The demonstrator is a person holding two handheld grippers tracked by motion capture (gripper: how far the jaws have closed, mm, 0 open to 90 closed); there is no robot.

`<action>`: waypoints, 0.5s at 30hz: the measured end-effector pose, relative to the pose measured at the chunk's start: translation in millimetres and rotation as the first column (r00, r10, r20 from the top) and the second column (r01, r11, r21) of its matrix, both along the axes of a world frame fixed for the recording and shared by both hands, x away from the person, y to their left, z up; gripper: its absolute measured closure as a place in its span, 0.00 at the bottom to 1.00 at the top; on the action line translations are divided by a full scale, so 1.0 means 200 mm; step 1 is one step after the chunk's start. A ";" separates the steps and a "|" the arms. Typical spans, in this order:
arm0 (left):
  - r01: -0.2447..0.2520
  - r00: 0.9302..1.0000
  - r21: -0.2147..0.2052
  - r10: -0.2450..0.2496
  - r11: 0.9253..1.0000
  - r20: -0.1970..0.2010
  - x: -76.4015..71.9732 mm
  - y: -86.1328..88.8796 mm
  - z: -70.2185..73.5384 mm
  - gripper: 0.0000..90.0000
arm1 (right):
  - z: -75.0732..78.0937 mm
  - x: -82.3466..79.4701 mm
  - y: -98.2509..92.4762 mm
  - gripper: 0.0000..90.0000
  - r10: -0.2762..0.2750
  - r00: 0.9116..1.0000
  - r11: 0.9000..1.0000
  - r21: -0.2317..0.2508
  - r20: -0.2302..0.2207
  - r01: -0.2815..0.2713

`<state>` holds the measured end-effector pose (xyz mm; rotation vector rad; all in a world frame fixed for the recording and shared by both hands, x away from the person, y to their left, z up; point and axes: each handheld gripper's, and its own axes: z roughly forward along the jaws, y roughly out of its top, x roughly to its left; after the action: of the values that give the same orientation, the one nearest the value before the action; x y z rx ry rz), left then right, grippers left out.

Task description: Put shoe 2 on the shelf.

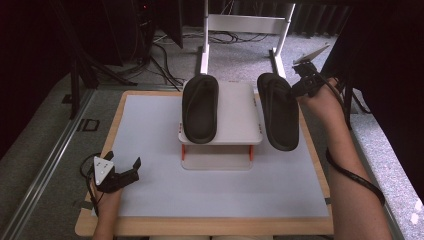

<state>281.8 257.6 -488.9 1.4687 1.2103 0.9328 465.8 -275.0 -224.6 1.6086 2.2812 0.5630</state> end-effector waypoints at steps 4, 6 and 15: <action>0.001 1.000 0.000 -0.001 1.000 -0.001 0.00 0.00 0.00 0.01 | 0.02 0.01 0.04 0.85 0.009 1.000 1.000 0.003 0.009 -0.009; 0.002 1.000 -0.003 -0.002 1.000 0.000 0.00 0.00 0.00 0.01 | 0.03 0.01 0.09 0.85 0.024 1.000 1.000 0.009 0.007 -0.024; 0.004 1.000 0.001 -0.004 1.000 0.001 0.00 0.00 0.00 0.01 | 0.01 0.05 0.23 0.85 0.054 0.999 0.998 0.020 -0.002 -0.054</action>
<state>281.7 257.5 -488.9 1.4711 1.2063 0.9317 475.4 -229.6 -222.5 1.5621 2.3345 0.5990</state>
